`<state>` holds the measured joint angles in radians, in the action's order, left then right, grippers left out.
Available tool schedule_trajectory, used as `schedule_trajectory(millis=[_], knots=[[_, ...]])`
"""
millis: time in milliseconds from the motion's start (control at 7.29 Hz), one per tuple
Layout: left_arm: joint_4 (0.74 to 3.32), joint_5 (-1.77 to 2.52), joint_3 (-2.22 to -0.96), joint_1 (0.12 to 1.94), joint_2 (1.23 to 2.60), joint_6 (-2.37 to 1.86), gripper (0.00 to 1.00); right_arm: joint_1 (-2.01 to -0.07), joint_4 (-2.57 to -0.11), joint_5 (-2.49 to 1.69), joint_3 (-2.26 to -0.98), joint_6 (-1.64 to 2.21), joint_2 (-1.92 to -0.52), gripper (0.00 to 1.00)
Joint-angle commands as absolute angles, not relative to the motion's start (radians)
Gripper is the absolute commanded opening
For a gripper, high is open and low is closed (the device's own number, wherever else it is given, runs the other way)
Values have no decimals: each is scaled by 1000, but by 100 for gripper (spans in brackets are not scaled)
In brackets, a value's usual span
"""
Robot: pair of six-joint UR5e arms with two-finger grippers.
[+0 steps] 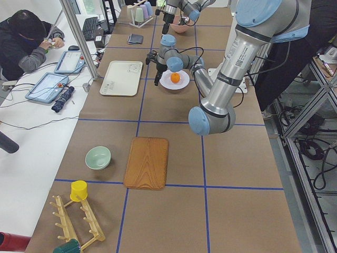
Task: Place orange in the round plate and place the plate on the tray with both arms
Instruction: 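Carry the orange with the left gripper and set it on the white plate, then withdraw the left arm while the right gripper reaches to the white plate rim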
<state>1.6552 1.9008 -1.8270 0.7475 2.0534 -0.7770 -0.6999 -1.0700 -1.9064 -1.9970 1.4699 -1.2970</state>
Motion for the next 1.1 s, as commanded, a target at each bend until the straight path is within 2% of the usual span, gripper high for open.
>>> schedule_trajectory(millis=[0, 137, 411, 549, 686, 960], knots=[[1619, 2113, -1812, 1013, 1927, -378, 100, -648, -1028, -1844, -2000, 1592, -1296, 98], [1603, 2184, -1809, 1131, 1864, -201, 100, -596, -1023, -1754, -2002, 1610, -1296, 99], [1615, 2322, -1709, 1356, 1725, 33, 100, -552, -976, -1694, -2003, 1679, -1298, 100], [1623, 2319, -1660, 1406, 1660, 111, 100, -542, -976, -1681, -2011, 1693, -1298, 100], [1615, 2325, -1639, 1527, 1634, 217, 100, -522, -976, -1646, -2017, 1707, -1298, 100], [1580, 2324, -1621, 1581, 1612, 222, 100, -439, -968, -1530, -2037, 1796, -1298, 100]])
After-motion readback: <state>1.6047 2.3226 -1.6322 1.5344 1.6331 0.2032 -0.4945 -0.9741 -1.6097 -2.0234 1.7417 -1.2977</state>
